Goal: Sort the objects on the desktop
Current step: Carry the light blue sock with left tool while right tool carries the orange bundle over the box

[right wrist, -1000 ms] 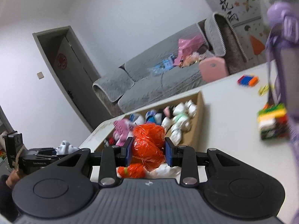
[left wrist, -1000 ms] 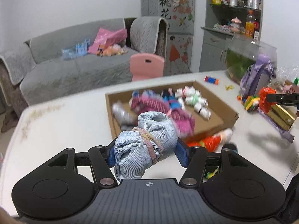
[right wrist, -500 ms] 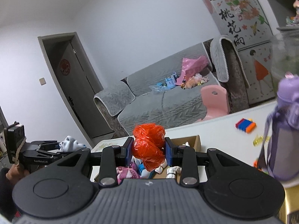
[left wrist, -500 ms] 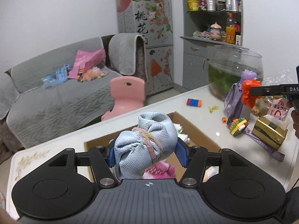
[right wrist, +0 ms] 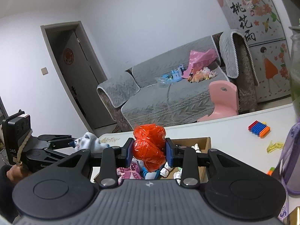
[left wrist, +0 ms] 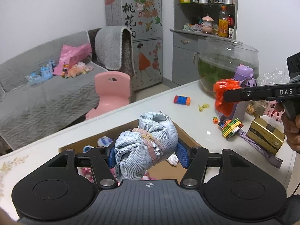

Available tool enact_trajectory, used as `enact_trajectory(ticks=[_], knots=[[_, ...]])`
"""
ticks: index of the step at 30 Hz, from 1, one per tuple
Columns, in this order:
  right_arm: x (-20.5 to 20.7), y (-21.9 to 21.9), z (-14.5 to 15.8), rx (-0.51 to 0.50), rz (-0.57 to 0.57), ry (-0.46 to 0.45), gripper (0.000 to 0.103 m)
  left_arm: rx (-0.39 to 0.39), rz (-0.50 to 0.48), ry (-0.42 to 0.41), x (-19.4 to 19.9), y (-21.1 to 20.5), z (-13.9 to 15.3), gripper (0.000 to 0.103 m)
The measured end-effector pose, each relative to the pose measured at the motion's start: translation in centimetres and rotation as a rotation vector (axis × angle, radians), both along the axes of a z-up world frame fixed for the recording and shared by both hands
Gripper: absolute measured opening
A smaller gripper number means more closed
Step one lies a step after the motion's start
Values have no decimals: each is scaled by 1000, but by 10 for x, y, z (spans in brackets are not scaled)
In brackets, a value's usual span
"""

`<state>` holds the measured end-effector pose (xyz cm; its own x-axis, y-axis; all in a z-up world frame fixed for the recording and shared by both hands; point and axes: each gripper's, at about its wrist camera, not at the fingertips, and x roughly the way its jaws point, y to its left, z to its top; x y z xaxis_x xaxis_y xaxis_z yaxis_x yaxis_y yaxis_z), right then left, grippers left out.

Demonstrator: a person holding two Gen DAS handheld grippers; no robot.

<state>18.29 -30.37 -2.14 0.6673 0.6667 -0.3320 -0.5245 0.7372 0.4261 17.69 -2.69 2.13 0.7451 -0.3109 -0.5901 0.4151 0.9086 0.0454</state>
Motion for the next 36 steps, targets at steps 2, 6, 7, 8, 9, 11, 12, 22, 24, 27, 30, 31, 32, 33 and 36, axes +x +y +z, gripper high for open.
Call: enact_trajectory(ticks=[2,6,7,8,9,11,12,22,24,27,30,31,32,33,36], knots=[[2,2,-2,-8,1,9,31,9,-5,10,5,-5,-5,66],[10,7,-10,-38,8,43,31,7,-8,43,18,-12,-18,66],[12,9,-12,-44,8,51,31,6,-9,54,21,-14,-22,66],[14,10,-14,-48,9,61,31,7,-10,64,24,-16,-25,66],[16,12,-17,-54,10,70,31,10,-12,72,27,-18,-29,66],[19,15,-22,-68,11,85,31,19,-18,89,31,-23,-37,66],[20,16,-24,-74,13,93,31,23,-22,96,33,-25,-41,66],[29,24,-50,-148,11,164,31,31,-23,171,49,-36,-77,66],[30,25,-55,-156,10,176,31,35,-22,184,51,-38,-83,66],[30,26,-62,-162,15,194,31,36,-22,201,53,-40,-91,66],[29,31,-67,-196,17,200,32,27,-19,222,57,-42,-99,66],[30,32,-69,-203,21,206,31,28,-19,229,57,-43,-102,66],[30,34,-71,-211,23,209,31,31,-21,234,58,-44,-105,66],[29,36,-73,-222,27,211,32,30,-21,238,58,-45,-107,66],[28,43,-78,-265,36,215,32,19,-19,245,59,-46,-111,67]])
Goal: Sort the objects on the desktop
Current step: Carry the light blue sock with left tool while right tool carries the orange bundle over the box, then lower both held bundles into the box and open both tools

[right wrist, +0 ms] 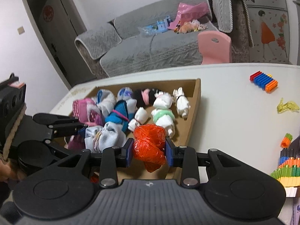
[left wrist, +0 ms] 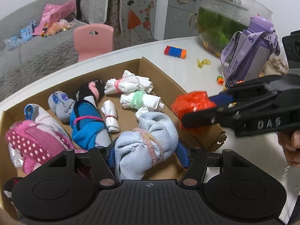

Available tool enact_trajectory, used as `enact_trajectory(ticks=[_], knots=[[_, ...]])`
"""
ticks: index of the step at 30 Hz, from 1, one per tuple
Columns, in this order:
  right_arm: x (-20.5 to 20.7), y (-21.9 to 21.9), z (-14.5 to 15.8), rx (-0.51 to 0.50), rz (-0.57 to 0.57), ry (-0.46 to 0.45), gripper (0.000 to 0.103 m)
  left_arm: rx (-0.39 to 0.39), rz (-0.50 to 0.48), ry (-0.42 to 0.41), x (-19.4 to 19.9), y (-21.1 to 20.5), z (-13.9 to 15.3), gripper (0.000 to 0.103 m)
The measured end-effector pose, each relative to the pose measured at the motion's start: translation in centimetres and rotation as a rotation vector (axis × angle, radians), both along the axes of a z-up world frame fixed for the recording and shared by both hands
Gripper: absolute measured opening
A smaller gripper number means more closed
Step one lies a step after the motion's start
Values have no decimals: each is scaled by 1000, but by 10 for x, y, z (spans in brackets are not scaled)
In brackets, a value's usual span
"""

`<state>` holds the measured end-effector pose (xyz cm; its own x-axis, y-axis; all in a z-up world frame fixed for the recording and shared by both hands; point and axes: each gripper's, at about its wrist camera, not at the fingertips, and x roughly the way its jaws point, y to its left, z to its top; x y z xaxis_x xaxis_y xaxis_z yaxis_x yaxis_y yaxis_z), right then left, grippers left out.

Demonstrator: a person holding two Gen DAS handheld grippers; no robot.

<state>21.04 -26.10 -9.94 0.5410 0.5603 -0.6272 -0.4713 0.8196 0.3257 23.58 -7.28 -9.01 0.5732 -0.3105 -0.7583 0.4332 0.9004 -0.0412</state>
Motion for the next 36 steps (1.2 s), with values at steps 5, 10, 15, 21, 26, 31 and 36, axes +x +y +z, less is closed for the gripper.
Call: enact_trajectory(ticks=[5,10,15,21,26,31,36], knots=[[-6,7,-7,-44,17,5,31,3,-7,-1,-2,-4,-5,67],[-12,8,-8,-50,17,6,31,9,-10,-6,-7,-7,-9,68],[-22,11,-6,-82,29,0,31,29,-19,-9,-14,-9,-11,69],[-36,17,-1,-144,61,3,30,52,-46,-12,-35,-7,-10,69],[-52,19,-1,-177,84,5,30,63,-56,-20,-53,-8,-9,69],[-51,18,0,-179,77,3,31,96,-50,-56,-59,-11,-5,72],[-50,19,8,-151,44,-57,54,91,-34,-110,-66,-10,4,85]])
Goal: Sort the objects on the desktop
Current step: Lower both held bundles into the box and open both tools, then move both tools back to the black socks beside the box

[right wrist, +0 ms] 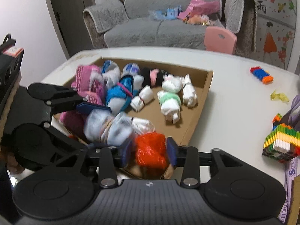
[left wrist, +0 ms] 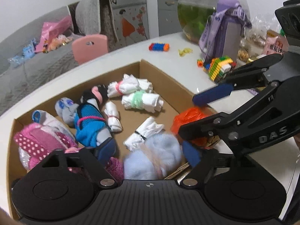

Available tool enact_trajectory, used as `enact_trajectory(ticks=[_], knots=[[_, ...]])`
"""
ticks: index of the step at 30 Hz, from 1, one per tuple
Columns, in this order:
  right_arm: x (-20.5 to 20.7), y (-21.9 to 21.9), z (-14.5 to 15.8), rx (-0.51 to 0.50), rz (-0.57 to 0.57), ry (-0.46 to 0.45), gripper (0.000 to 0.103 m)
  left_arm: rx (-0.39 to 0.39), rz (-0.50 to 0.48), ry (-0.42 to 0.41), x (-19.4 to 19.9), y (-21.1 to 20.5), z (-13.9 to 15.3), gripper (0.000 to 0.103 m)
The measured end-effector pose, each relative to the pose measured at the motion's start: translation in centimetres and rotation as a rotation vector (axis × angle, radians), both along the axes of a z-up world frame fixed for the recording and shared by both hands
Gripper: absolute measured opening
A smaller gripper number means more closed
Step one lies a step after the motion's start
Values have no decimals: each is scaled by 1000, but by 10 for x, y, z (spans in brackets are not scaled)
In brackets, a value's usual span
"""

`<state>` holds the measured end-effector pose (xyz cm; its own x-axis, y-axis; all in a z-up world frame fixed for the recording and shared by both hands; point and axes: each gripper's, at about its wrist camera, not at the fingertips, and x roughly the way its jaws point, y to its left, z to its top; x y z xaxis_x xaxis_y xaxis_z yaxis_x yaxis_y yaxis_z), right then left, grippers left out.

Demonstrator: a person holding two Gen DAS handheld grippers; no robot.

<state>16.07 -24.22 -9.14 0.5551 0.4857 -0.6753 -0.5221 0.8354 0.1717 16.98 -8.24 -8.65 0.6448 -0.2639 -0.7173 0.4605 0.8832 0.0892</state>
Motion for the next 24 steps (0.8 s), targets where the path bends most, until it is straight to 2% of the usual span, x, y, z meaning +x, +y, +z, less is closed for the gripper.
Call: enact_trajectory(ticks=[1,3,9,13,17,20,22,24], knots=[[0,0,2,13,-3,-10,68,-5,0,-7,-2,0,2,85],[-1,1,7,4,-12,-40,81,-8,4,-29,-7,3,9,85],[-25,-3,24,13,-15,-141,79,-54,16,-124,-42,22,42,89],[-54,-16,36,94,-17,-191,79,-80,35,-166,-84,42,53,95],[-87,-17,33,146,32,-194,80,-57,40,-164,-124,60,42,102],[-102,-8,22,185,85,-166,80,-54,18,-153,-143,67,25,103],[-105,5,10,187,121,-140,81,-61,-11,-141,-149,67,15,102],[-103,16,0,190,152,-114,80,-47,-69,-163,-155,62,6,102]])
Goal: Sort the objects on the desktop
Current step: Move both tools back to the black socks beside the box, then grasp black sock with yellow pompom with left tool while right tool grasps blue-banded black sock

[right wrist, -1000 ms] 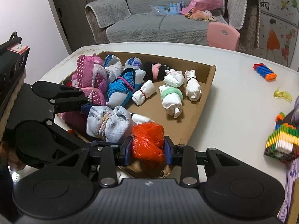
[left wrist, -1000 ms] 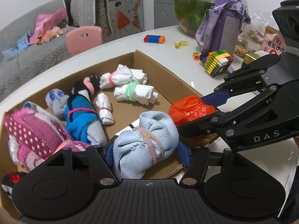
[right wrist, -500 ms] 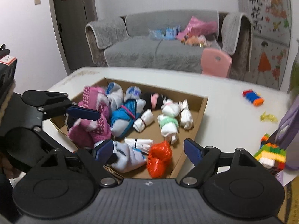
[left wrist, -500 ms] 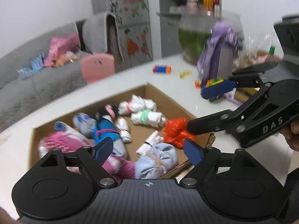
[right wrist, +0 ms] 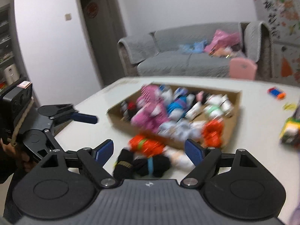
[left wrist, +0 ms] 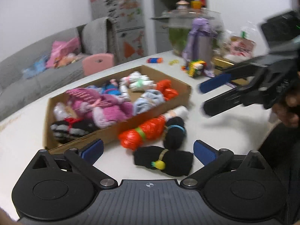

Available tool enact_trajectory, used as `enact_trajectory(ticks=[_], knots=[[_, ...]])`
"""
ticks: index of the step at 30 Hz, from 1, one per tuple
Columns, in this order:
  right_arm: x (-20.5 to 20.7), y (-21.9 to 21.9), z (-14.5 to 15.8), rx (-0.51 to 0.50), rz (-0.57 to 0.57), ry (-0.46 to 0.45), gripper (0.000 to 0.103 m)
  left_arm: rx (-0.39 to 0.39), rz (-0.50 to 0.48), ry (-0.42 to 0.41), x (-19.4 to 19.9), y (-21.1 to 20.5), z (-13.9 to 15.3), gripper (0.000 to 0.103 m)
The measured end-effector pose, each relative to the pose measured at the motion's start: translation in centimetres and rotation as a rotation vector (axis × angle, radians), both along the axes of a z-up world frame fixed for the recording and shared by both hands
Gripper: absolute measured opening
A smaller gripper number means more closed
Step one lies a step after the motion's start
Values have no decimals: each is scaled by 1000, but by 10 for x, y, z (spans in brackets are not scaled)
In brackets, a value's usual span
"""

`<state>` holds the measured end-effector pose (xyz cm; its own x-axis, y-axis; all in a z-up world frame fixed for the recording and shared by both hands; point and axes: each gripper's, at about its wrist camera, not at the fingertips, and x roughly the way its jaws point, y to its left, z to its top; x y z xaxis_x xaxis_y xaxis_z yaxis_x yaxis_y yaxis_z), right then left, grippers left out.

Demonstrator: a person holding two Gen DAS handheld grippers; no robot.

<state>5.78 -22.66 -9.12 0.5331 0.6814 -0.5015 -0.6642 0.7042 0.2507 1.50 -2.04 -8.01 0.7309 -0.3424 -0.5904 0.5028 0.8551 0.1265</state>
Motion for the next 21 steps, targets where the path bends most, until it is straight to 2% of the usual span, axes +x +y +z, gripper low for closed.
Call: enact_trajectory(ticks=[4,9,13,21], knots=[[7,16,-15,5,57,34,80,18,-66,9,-1,-7,-15,103],[13,28,-30,-16,47,42,82,-16,-49,71,12,-5,-30,103],[12,29,-39,-28,32,31,88,5,-48,102,20,-9,-40,103],[20,32,-49,-67,46,40,89,31,-58,138,29,-17,-54,103]])
